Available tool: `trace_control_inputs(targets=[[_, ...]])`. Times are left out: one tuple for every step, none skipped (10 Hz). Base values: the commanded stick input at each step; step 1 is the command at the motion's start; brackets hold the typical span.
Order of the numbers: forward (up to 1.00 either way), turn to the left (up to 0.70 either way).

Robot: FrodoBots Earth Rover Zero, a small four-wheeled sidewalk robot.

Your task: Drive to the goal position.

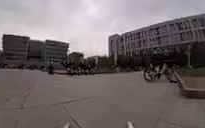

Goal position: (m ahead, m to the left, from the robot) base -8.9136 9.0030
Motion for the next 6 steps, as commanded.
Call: trace_control_inputs(targets=[[0.70,0.13],[0.70,0.13],[0.70,0.13],[0.65,0.13],[0.45,0.22],[0.09,0.61]])
